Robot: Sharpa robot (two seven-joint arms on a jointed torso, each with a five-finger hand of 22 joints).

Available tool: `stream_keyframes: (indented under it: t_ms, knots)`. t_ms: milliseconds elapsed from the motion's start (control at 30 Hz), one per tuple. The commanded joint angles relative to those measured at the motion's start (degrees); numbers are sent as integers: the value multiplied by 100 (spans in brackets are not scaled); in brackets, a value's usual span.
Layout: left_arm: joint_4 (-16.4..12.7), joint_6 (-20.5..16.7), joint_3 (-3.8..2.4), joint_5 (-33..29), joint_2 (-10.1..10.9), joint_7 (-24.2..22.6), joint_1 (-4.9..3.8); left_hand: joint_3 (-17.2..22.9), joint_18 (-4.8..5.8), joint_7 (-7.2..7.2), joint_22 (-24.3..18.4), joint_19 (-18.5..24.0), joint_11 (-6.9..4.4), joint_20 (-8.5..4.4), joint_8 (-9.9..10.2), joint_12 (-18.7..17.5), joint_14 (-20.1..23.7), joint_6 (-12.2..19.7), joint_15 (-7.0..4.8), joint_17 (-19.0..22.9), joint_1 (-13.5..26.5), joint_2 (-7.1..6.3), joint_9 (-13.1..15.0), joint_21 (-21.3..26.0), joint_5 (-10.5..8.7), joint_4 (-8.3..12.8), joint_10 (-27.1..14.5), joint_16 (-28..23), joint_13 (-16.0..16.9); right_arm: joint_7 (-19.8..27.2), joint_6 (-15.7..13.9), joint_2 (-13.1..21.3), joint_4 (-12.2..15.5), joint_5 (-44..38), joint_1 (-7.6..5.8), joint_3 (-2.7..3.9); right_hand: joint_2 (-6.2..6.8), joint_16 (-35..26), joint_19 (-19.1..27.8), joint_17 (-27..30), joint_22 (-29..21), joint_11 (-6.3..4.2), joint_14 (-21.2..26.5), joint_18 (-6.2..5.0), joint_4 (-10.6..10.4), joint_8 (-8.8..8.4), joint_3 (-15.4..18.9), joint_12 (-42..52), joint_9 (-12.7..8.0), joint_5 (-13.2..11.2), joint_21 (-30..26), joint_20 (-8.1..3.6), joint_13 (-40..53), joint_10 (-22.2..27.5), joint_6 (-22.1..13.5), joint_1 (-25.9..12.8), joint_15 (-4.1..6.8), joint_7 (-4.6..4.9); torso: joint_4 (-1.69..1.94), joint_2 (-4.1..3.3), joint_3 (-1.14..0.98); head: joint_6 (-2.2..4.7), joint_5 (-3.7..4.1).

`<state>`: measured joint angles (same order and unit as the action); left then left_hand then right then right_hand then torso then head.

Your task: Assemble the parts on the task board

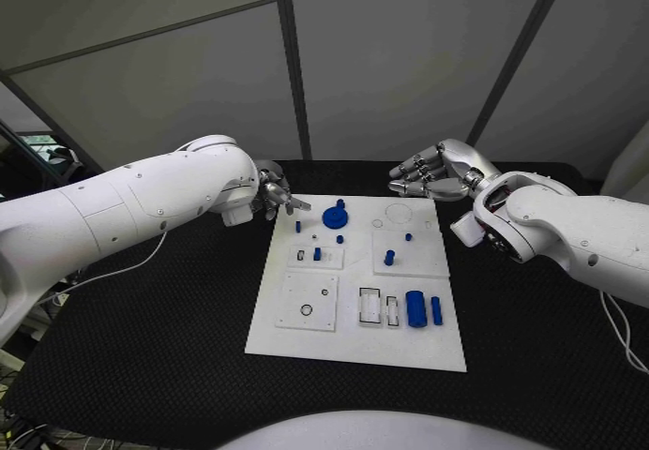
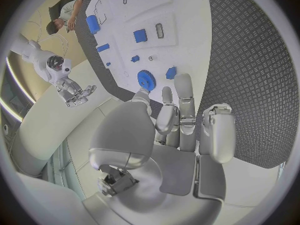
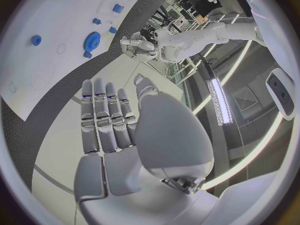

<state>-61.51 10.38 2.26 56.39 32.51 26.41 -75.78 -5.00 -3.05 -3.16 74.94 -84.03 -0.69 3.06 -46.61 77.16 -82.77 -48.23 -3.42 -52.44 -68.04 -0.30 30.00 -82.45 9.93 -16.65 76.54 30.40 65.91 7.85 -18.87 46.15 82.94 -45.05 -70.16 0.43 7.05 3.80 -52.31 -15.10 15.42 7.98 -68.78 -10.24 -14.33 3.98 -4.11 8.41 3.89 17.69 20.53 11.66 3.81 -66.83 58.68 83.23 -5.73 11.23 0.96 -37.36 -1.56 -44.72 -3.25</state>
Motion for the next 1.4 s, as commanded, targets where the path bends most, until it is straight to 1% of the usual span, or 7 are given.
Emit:
stream_keyframes:
  t_ms: [33, 167, 367, 600, 767, 967, 1400]
  knots:
    - [78, 361, -1, 275, -58, 156, -6, -57, 73, 2, 590, -136, 8, -41, -35, 10, 50, 25, -10, -34, 57, 4, 14, -39, -38, -6, -14, 33, -2, 20, 32, -10, 0, 19, -9, 3, -60, -23, 3, 9, -9, -5, 37, -11, 9, 2, 23, -35, -7, 34, -30, 51, -9, 51, -20, -20, 4, 33, -2, 3, 3, -15, -6]
    - [218, 499, 13, 316, -148, 214, 4, -95, 70, 0, 585, -129, 10, -39, -37, -6, 69, 33, -8, -41, 89, 30, 26, -32, -63, -7, -37, 5, -29, 17, 33, -17, -2, 19, -9, 3, -60, -23, 3, 9, -9, -5, 37, -11, 9, 2, 23, -35, -7, 34, -30, 51, -9, 51, -20, -20, 4, 33, -2, 1, 1, -20, -10]
    - [356, 554, 30, 331, -244, 205, 33, -124, 62, -15, 558, -108, 23, -33, -13, -71, 123, 84, 3, -31, 54, 68, 33, -6, -64, 10, -120, -75, -135, 17, 36, -25, -3, 19, -9, 3, -61, -23, 3, 17, -13, -3, 40, -11, 10, 0, 28, -35, -7, 40, -37, 54, -12, 55, -27, -24, 2, 36, 0, 3, -1, -36, 0]
    - [484, 581, 35, 334, -331, 198, 73, -148, 52, -36, 526, -82, 41, -22, 21, -117, 167, 132, 17, -34, -7, 102, 34, 25, -46, 19, -181, -135, -201, 17, 40, -30, -3, 19, -9, 3, -68, -21, 0, 34, -22, 0, 46, -12, 16, -1, 31, -35, -7, 71, -52, 58, -17, 63, -36, -22, -2, 38, -7, 3, -4, -48, -2]
    - [545, 616, 36, 333, -376, 190, 95, -153, 47, -46, 510, -68, 51, -13, 39, -138, 191, 150, 26, -41, -60, 131, 36, 42, -26, 26, -210, -163, -229, 15, 39, -28, 2, 19, -9, 3, -74, -19, -4, 48, -29, 1, 47, -13, 22, 0, 33, -34, -6, 101, -64, 60, -19, 67, -40, -19, -3, 40, -3, -1, -6, -53, 10]
    - [621, 629, 36, 324, -441, 161, 119, -154, 42, -60, 494, -52, 63, -4, 67, -175, 212, 174, 36, -59, -124, 174, 34, 60, 3, 31, -257, -180, -283, 15, 39, -34, 3, 19, -9, 3, -76, -18, -7, 54, -32, 1, 47, -14, 24, 0, 34, -33, -5, 114, -68, 61, -20, 69, -42, -18, -3, 40, 2, 3, -2, -71, 16]
    - [827, 576, 36, 308, -594, 158, 183, -127, 36, -84, 483, -35, 83, 12, 130, -205, 237, 216, 51, -89, -240, 266, 20, 79, 28, 38, -296, -204, -320, 15, 44, -50, -2, 19, -9, 3, -83, -17, -10, 61, -36, 2, 46, -15, 25, 2, 34, -32, -4, 131, -74, 62, -20, 70, -43, -18, -3, 40, -2, 5, -2, -94, 18]
